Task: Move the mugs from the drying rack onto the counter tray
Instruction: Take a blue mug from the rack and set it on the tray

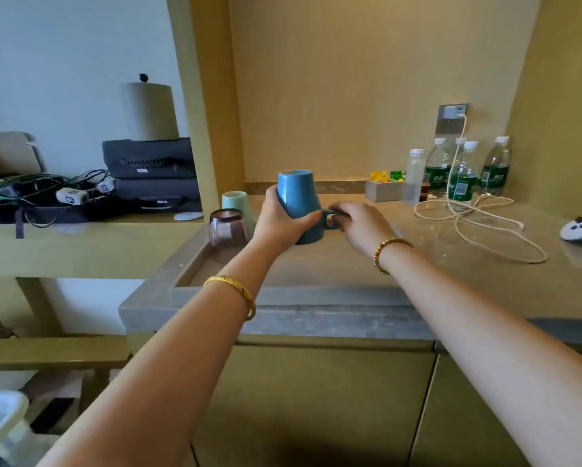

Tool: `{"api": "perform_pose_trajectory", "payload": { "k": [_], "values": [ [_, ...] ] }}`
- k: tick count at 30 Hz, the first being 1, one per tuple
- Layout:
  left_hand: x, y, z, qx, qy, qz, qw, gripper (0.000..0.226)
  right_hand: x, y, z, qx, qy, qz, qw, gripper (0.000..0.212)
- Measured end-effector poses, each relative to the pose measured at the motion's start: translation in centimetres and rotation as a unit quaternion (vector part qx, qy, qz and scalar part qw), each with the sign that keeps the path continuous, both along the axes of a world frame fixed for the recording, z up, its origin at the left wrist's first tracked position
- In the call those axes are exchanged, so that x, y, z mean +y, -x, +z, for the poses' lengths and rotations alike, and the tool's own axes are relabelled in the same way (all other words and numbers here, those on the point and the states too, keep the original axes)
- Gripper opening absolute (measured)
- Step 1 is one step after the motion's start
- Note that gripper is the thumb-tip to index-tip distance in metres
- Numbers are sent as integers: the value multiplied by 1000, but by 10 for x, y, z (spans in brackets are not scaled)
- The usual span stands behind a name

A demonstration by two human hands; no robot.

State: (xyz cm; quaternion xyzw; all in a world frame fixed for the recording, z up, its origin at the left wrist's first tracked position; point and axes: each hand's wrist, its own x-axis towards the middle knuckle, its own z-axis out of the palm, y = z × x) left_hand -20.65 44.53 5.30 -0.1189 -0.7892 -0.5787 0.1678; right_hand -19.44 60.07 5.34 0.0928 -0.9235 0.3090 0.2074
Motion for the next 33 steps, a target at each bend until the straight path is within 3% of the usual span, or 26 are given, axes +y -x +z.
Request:
{"api": "perform_pose_trajectory", "payload": {
  "k": [7, 15, 21, 29, 33],
  "values": [
    [48, 47, -9, -41, 114, -52, 991, 70, 54, 32, -7, -64, -105, -59, 991, 19],
    [80, 85, -15, -71, 234, -95, 965, 71, 77, 66, -13, -154, -181, -96, 967, 25],
    [91, 100, -24, -101, 218, -83, 967, 72, 84, 86, -13, -184, -200, -114, 955, 31],
    [95, 104, -33, 34, 327, 80, 941, 73, 75, 103, -18, -179, -117, -167, 962, 33],
    [87, 105, -31, 69, 313, 63, 945, 75, 71, 105, -28, -132, -92, -179, 971, 31]
  ]
}}
